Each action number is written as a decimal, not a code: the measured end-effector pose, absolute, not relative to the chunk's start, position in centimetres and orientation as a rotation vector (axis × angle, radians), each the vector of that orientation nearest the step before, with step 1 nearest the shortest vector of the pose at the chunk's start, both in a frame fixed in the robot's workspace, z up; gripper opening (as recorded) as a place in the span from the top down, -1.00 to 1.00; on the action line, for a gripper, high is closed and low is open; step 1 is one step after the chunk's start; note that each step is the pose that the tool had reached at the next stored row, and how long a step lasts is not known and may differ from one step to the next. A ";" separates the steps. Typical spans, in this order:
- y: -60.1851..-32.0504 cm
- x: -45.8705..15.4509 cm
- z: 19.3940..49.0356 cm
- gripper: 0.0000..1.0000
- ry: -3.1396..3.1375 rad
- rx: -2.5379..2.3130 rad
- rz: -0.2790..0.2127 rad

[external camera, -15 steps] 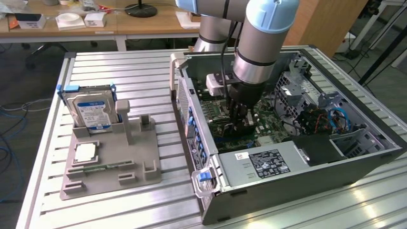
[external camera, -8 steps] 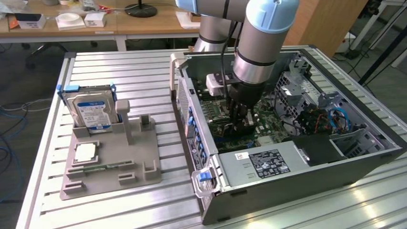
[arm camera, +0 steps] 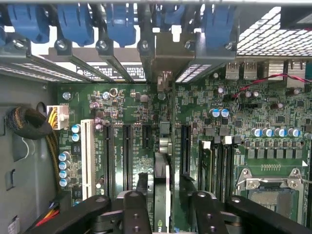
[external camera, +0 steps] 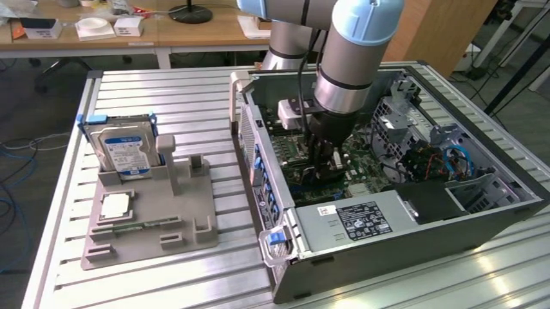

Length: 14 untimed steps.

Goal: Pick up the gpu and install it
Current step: 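Insert the gpu into the slot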

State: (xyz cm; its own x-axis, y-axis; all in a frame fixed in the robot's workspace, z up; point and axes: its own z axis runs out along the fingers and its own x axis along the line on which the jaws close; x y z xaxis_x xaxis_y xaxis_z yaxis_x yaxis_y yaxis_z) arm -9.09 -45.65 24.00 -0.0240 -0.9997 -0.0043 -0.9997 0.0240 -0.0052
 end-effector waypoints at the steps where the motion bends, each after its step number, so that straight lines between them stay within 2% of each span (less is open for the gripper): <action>1: -45.6 -9.1 24.0 0.21 2.243 -2.190 -0.001; 14: -45.6 -9.1 27.5 0.24 2.243 -2.190 -0.002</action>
State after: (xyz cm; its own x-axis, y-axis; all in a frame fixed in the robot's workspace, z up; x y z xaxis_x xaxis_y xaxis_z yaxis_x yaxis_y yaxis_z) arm -9.09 -45.64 27.50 -0.0240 -0.9997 -0.0037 -0.9997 0.0240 -0.0052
